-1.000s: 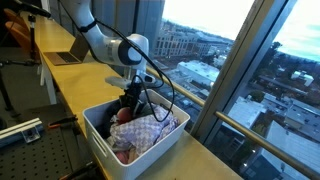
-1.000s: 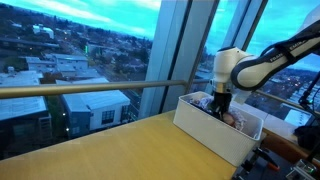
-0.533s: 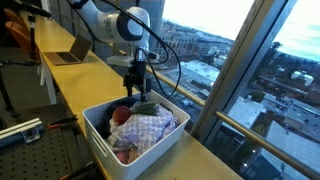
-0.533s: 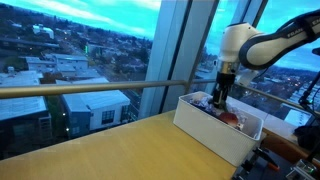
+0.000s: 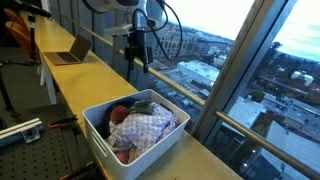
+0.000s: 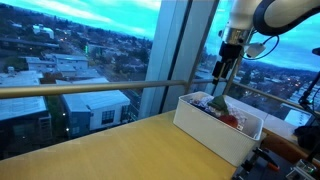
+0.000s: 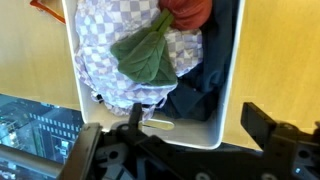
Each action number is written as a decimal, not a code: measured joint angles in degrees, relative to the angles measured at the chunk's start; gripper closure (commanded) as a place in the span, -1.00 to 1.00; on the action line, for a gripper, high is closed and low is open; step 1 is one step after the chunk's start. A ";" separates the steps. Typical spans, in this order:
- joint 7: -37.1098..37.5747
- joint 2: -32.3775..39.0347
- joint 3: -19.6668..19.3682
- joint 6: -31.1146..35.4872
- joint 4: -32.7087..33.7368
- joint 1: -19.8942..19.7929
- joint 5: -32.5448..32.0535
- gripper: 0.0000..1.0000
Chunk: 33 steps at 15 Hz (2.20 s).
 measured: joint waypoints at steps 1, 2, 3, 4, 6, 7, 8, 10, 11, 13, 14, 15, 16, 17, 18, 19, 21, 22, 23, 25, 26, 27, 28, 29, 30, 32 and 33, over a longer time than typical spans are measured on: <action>0.00 -0.06 0.55 0.00 0.31 0.06 0.51 -1.00; 0.04 -0.06 1.08 0.00 0.55 0.16 1.07 -1.00; 0.11 -0.06 1.60 0.00 0.69 0.30 1.68 -1.00; 0.32 -0.06 2.02 0.00 0.76 0.50 2.18 -1.00; 1.25 -0.06 2.76 0.00 0.79 1.01 2.79 -1.00; 1.57 -0.06 2.93 0.00 0.79 1.22 2.83 -1.00; 1.75 -0.06 2.96 0.00 0.79 1.35 2.84 -1.00; 1.77 -0.06 2.96 0.00 0.79 1.35 2.85 -1.00; 1.78 -0.06 2.96 0.00 0.79 1.35 2.85 -1.00; 1.78 -0.06 2.96 0.00 0.79 1.35 2.85 -1.00; 1.78 -0.06 2.96 0.00 0.79 1.35 2.85 -1.00; 1.78 -0.06 2.96 0.00 0.79 1.35 2.85 -1.00; 1.78 -0.06 2.96 0.00 0.79 1.35 2.85 -1.00; 1.78 -0.06 2.96 0.00 0.79 1.35 2.85 -1.00; 1.78 -0.06 2.96 0.00 0.79 1.35 2.85 -1.00; 1.78 -0.06 2.96 0.00 0.79 1.35 2.85 -1.00; 1.78 -0.06 2.96 0.00 0.79 1.35 2.86 -1.00; 1.78 -0.06 2.96 0.00 0.79 1.35 2.86 -1.00; 1.78 -0.06 2.96 0.00 0.79 1.35 2.86 -1.00; 1.78 -0.06 2.96 0.00 0.79 1.35 2.86 -1.00; 1.78 -0.06 2.96 0.00 0.79 1.35 2.86 -1.00; 1.78 -0.06 2.96 0.00 0.79 1.35 2.86 -1.00; 1.78 -0.06 2.96 0.00 0.79 1.35 2.86 -1.00; 1.78 -0.06 2.96 0.00 0.79 1.35 2.86 -1.00; 1.78 -0.06 2.96 0.00 0.79 1.35 2.86 -1.00; 1.78 -0.06 2.96 0.00 0.79 1.35 2.86 -1.00; 1.78 -0.06 2.96 0.00 0.79 1.35 2.86 -1.00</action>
